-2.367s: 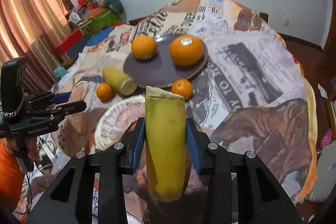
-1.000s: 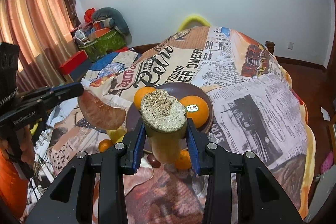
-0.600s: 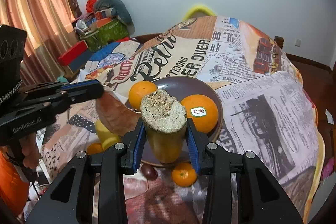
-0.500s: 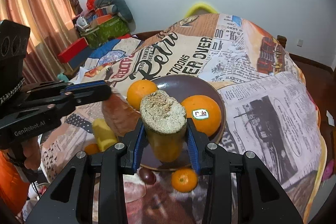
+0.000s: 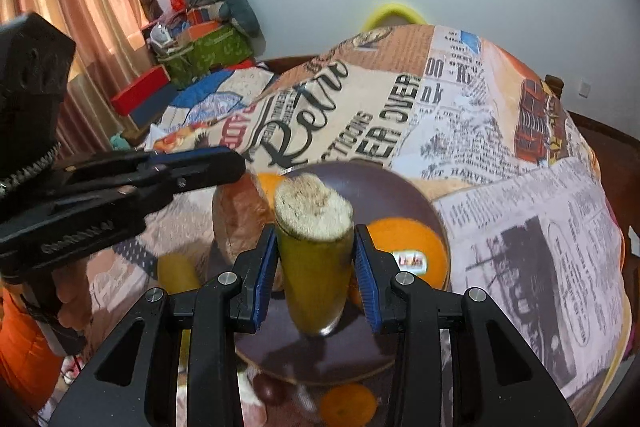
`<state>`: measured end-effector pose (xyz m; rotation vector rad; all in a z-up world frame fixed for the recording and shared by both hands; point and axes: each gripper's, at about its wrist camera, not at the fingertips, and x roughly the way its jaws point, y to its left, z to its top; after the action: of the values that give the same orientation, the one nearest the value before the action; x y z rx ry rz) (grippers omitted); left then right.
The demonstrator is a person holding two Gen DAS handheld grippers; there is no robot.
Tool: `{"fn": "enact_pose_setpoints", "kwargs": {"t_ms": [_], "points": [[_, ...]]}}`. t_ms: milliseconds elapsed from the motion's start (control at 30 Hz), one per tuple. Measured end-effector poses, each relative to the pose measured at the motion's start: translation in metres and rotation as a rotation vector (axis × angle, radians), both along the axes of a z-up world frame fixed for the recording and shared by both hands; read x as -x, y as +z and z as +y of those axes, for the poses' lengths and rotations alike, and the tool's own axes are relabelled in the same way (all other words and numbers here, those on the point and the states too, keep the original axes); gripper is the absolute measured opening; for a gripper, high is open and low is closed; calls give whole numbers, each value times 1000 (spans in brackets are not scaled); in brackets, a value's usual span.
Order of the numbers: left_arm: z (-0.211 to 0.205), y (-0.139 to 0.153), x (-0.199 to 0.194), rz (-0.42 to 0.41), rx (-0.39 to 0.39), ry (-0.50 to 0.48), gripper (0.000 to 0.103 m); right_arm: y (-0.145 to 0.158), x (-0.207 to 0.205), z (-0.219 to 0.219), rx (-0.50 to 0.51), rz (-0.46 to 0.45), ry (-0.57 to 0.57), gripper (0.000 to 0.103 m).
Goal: Organize fruits
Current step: 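Carry the cylinder with the right gripper while the left gripper carries the pomelo segment to the plate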
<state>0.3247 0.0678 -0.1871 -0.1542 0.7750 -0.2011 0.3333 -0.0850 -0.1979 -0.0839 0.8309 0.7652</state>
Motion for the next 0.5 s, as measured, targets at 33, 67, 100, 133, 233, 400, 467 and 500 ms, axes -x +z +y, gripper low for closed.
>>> {"fn": "enact_pose_setpoints", "kwargs": {"t_ms": [33, 67, 100, 133, 233, 400, 467, 500], "points": [[0, -1, -4, 2, -2, 0, 8, 3, -2, 0, -6, -9, -3, 34], [0, -1, -6, 3, -5, 0, 8, 4, -3, 1, -7, -14, -5, 34], [0, -1, -10, 5, -9, 1, 8, 5, -4, 2, -4, -18, -5, 34], [-1, -2, -14, 9, -12, 0, 8, 5, -6, 3, 1, -22, -4, 34], [-4, -2, -22, 11, -14, -6, 9, 4, -10, 5, 8, -24, -5, 34], [-4, -1, -27, 21, -7, 0, 23, 3, -15, 6, 23, -27, -17, 40], [-2, 2, -24, 13, 3, 9, 33, 3, -16, 6, 30, -32, -17, 41], [-2, 5, -22, 4, 0, 14, 33, 3, -16, 6, 31, -31, -16, 41]]}}
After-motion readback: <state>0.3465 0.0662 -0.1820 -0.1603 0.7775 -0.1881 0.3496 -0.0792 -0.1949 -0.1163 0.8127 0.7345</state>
